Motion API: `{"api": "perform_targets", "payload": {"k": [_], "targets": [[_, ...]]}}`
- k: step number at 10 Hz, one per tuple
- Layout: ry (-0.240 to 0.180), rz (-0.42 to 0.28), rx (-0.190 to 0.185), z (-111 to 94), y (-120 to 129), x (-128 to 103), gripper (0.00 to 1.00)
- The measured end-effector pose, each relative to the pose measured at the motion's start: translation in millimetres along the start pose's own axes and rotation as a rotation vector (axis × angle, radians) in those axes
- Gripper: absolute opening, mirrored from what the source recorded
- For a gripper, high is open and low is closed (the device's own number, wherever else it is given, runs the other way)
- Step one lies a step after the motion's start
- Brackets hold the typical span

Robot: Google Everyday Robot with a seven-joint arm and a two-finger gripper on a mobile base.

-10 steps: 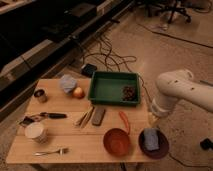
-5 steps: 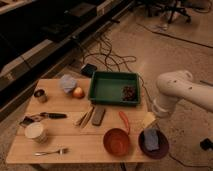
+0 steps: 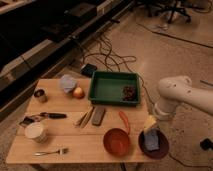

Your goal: Place sponge in red bowl

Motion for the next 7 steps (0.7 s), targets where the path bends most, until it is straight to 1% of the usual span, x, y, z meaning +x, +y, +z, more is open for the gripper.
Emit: {"api": "perform_targets", "payload": {"k": [2,4,5,7], "targets": [[0.003,0.008,-0.009,8,0,-2,0.8],[0.0,0.001,-0.035,13,1,-8,0.8],[-0.002,-0.001,-0.039,12,1,-10,0.8],[0.0,-0.009,-0.037,12,0,-17,0.8]]}}
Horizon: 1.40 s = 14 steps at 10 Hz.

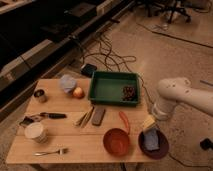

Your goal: Place sponge in red bowl

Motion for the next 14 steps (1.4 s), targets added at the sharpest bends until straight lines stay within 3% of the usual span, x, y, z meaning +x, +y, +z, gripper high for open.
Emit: {"api": "perform_targets", "payload": {"k": [3,7,9,14], "targets": [[0.016,-0.024,0.003,1,0,-9,0.8],[0.028,-0.042,-0.055,-4,11,-14,0.8],[0.038,-0.048,-0.061,-8,17,-15,0.8],[0.112,-0.055,-0.037,7,36,0,0.8]]}}
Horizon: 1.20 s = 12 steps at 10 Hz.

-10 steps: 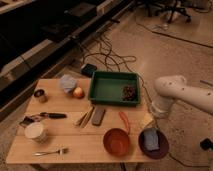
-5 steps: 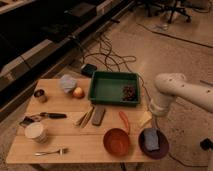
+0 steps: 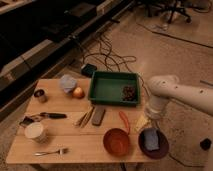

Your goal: Place sponge in red bowl

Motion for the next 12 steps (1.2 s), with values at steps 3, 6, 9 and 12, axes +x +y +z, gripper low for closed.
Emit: {"api": "perform_targets", "payload": {"k": [3,6,9,12], "targets": [[0.026,0.022,0.017,6,-5,6,0.8],[0.051,0.031,0.021,13,-6,6,0.6],[0.07,0.033,0.02,17,-7,8,0.28],[0.067,0.027,0.013,13,-5,6,0.07]]}}
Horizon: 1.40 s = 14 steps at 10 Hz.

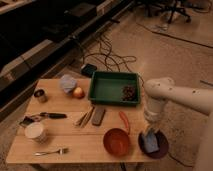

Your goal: Place sponge in red bowl

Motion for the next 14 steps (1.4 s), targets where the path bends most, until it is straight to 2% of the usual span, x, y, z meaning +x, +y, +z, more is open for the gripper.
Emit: {"api": "perform_targets", "payload": {"k": [1,4,7,9,10,11,14], "targets": [[-0.008,0.003,-0.006,-5,-2,2,0.07],[-0.059,0.01,-0.036,-48,-9,12,0.07],[-0.112,-0.005,-0.056,-101,-10,21,0.07],[-0.149,-0.007,-0.067,-129,-12,21,0.07],[-0.165,0.0,-0.084,-139,-14,16,0.07],[-0.177,0.005,-0.106,-145,-16,11,0.07],[-0.226,0.005,-0.244,-149,-4,-14,0.07]]}}
